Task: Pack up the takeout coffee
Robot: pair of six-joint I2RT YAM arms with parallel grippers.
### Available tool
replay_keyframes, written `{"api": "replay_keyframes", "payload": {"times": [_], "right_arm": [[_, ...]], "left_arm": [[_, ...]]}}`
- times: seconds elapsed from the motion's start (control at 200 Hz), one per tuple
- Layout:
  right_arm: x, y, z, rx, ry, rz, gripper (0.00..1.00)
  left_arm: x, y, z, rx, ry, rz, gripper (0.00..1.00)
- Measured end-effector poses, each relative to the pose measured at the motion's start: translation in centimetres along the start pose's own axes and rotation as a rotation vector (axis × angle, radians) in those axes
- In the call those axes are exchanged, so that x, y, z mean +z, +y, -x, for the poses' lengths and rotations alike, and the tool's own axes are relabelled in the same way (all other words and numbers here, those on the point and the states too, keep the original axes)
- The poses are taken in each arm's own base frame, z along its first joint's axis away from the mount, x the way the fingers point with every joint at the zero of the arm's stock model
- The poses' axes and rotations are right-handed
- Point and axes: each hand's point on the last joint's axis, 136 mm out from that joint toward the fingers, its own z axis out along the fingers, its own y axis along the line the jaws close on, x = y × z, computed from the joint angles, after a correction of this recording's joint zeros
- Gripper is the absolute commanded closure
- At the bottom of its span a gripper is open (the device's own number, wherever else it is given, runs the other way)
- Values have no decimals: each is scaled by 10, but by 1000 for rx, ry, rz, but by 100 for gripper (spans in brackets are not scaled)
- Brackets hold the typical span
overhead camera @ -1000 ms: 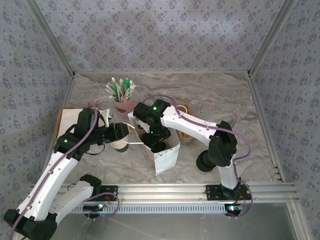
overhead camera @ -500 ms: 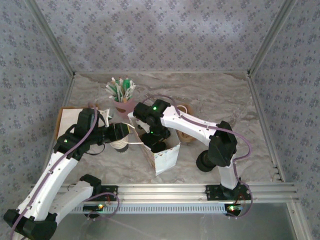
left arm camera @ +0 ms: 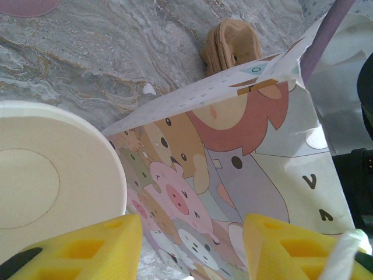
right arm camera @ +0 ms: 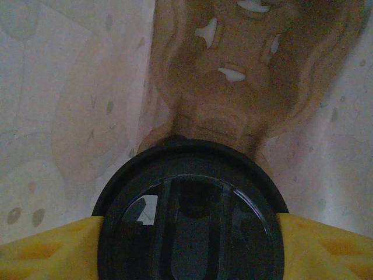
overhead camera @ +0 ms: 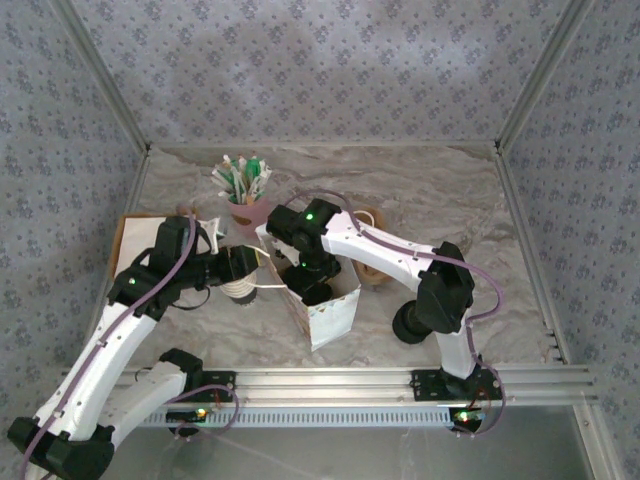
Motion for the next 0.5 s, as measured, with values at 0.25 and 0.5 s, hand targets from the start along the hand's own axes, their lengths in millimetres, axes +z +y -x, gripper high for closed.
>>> {"api": "replay_keyframes", "payload": {"times": [0.25,0.5], "right_arm": [[-4,1,-1,-4,3,-2,27],[-7,2,-5,-6,17,-5,27]], "left_arm": [[0,0,0,0,0,0,51],[0,0,0,0,0,0,51]]}}
